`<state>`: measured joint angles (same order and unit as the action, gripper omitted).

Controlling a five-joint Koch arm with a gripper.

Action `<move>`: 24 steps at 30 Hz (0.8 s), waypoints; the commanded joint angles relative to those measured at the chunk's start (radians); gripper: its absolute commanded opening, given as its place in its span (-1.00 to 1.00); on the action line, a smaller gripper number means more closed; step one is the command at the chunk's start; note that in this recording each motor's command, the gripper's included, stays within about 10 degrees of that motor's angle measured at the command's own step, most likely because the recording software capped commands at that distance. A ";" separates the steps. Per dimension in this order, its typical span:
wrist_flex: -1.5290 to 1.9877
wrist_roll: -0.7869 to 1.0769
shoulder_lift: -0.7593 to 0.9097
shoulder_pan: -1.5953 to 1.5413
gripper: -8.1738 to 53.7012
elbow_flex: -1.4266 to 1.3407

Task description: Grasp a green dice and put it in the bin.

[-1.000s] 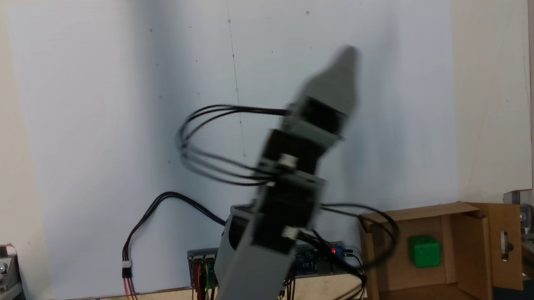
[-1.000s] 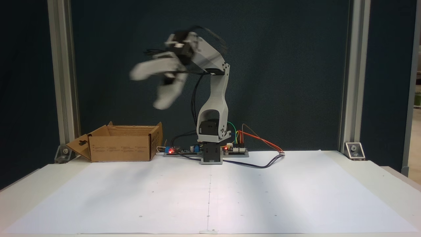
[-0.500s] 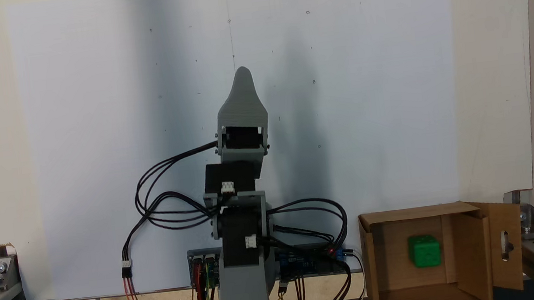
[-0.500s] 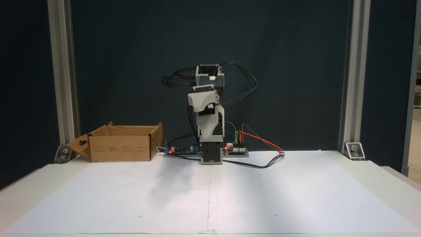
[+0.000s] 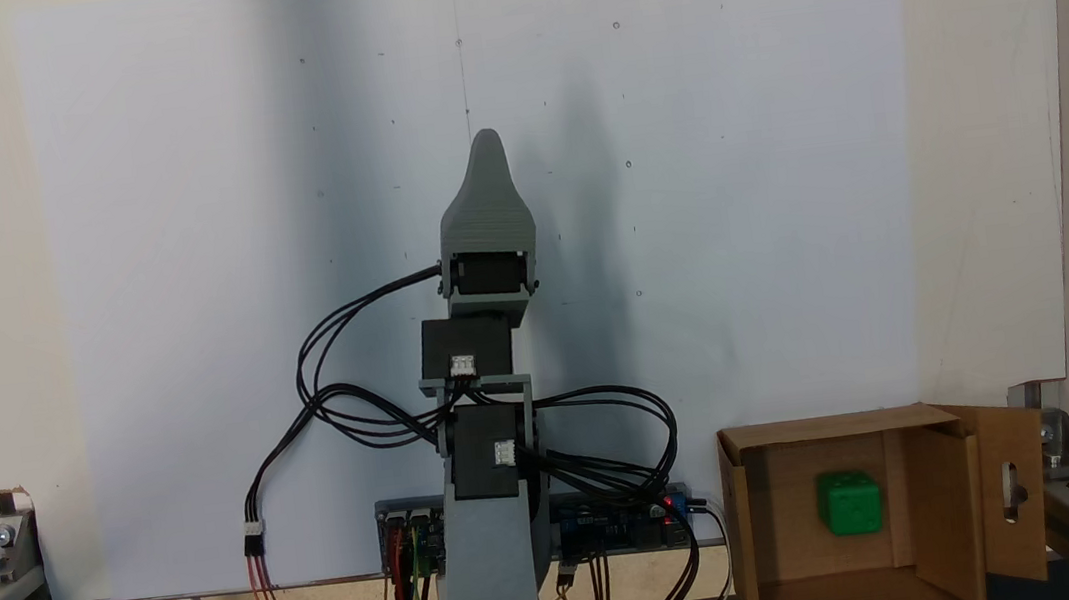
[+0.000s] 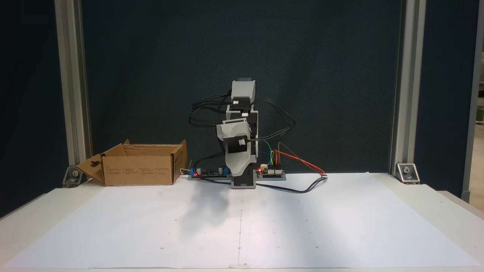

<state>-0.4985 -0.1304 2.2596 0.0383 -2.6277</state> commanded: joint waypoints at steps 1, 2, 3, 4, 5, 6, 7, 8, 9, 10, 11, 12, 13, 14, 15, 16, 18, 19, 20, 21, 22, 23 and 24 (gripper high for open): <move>-0.165 -0.031 0.114 0.002 0.68 -0.003; -0.208 -0.031 0.114 0.002 0.68 -0.026; -0.248 -0.029 0.114 0.002 0.68 -0.054; -0.290 -0.029 0.114 0.002 0.68 -0.080; -0.331 -0.029 0.114 0.002 0.66 -0.106; -0.372 -0.029 0.114 0.000 0.66 -0.130; -0.412 -0.029 0.114 0.000 0.66 -0.155; -0.454 -0.029 0.114 0.000 0.66 -0.175; -0.492 -0.029 0.114 0.000 0.66 -0.196; -0.533 -0.029 0.114 0.000 0.66 -0.216; -0.572 -0.029 0.114 0.000 0.66 -0.236; -0.612 -0.028 0.114 0.000 0.66 -0.256; -0.653 -0.028 0.114 0.000 0.66 -0.276; -0.691 -0.026 0.114 0.000 0.66 -0.298; -0.730 -0.026 0.114 0.002 0.66 -0.318; -0.773 -0.023 0.114 0.000 0.66 -0.339; -0.853 -0.015 0.114 0.002 0.66 -0.382; -0.891 -0.015 0.114 0.003 0.66 -0.402; -0.929 -0.014 0.114 0.005 0.67 -0.425; -0.966 -0.011 0.114 0.005 0.66 -0.453; -1.007 -0.009 0.114 0.005 0.66 -0.483; -1.046 -0.009 0.114 0.005 0.67 -0.500; -1.083 -0.009 0.112 0.006 0.68 -0.500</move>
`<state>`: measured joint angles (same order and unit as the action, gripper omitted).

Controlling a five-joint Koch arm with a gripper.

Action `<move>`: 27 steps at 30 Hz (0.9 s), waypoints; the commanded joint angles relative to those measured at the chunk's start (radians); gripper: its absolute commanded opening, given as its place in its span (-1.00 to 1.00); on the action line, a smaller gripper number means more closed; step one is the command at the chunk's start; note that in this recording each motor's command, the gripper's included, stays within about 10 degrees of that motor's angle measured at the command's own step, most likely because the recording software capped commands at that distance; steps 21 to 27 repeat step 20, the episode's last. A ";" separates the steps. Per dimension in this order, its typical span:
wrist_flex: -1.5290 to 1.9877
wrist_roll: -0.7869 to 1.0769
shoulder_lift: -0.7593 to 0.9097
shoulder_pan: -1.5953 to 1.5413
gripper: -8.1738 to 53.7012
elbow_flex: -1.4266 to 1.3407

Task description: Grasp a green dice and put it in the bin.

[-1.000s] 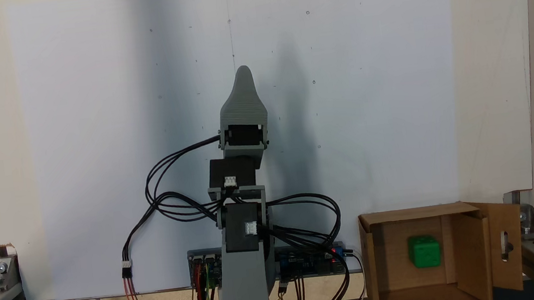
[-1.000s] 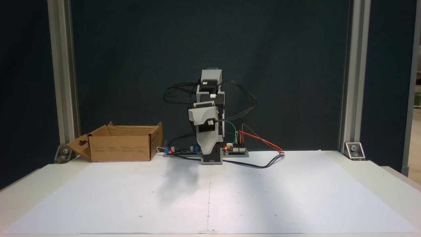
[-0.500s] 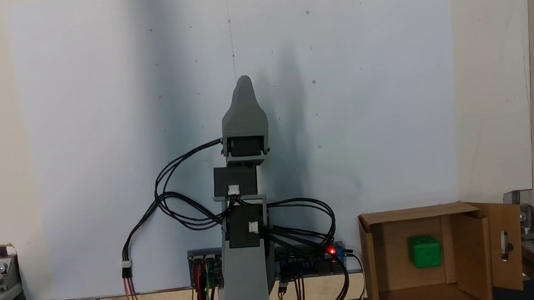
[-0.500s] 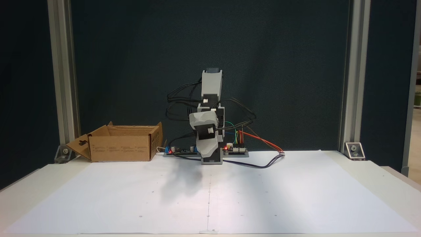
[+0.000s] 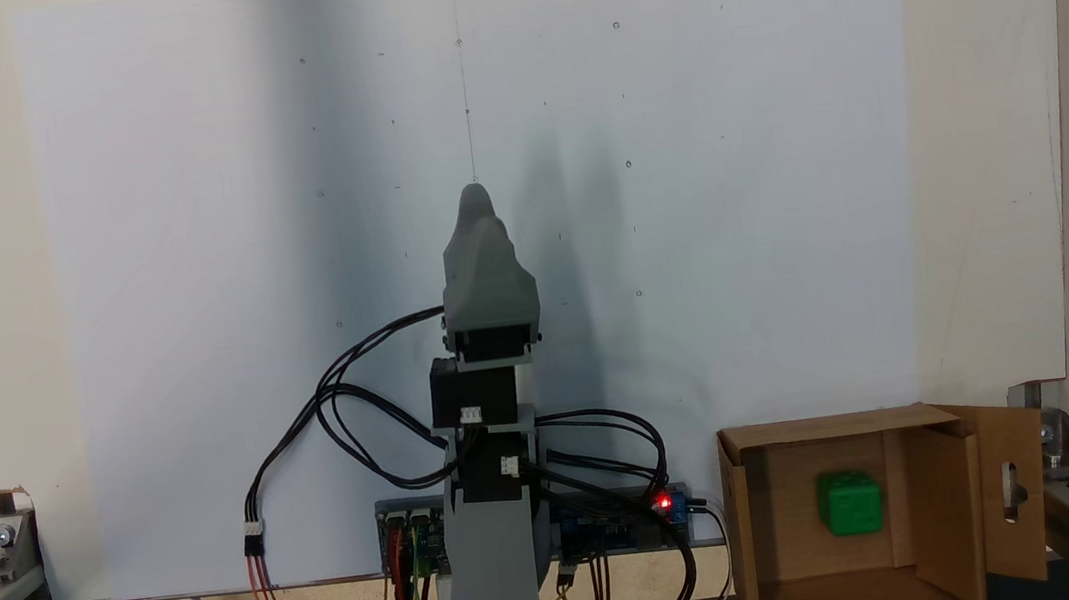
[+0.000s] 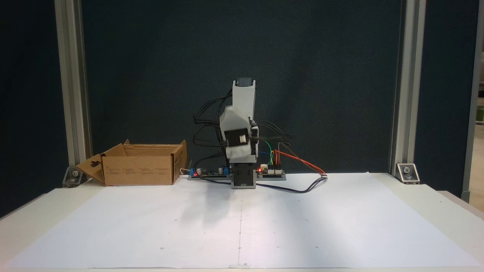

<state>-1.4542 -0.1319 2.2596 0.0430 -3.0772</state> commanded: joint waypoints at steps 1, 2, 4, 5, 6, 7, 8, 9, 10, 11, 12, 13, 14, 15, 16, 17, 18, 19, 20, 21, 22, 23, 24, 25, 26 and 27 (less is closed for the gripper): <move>-0.167 -0.008 0.112 0.002 0.70 -0.051; -0.208 -0.006 0.112 0.002 0.70 -0.051; -0.230 -0.008 0.110 0.002 0.71 -0.051; -0.227 -0.008 0.109 0.002 0.71 -0.051; -0.227 -0.008 0.109 0.000 0.71 -0.051; -0.225 -0.008 0.109 0.002 0.71 -0.051; -0.225 -0.008 0.107 0.002 0.71 -0.051; -0.225 -0.008 0.107 0.000 0.71 -0.051; -0.225 -0.008 0.107 0.000 0.71 -0.051; -0.225 -0.008 0.107 0.000 0.71 -0.051; -0.225 -0.008 0.107 -0.002 0.71 -0.051; -0.225 -0.008 0.107 -0.003 0.71 -0.051; -0.225 -0.008 0.107 -0.002 0.71 -0.051; -0.225 -0.008 0.107 0.000 0.71 -0.051; -0.224 -0.008 0.107 -0.002 0.71 -0.051; -0.224 -0.008 0.107 -0.002 0.71 -0.051; -0.224 -0.008 0.107 -0.002 0.71 -0.051; -0.224 -0.008 0.107 -0.002 0.71 -0.051; -0.224 -0.008 0.107 -0.002 0.71 -0.051; -0.224 -0.008 0.107 -0.002 0.71 -0.051; -0.224 -0.008 0.107 -0.002 0.71 -0.051; -0.224 -0.008 0.107 -0.002 0.71 -0.051; -0.224 -0.008 0.107 -0.002 0.71 -0.051; -0.224 -0.008 0.107 -0.002 0.71 -0.051; -0.224 -0.008 0.107 -0.002 0.71 -0.051; -0.224 -0.008 0.107 -0.002 0.71 -0.051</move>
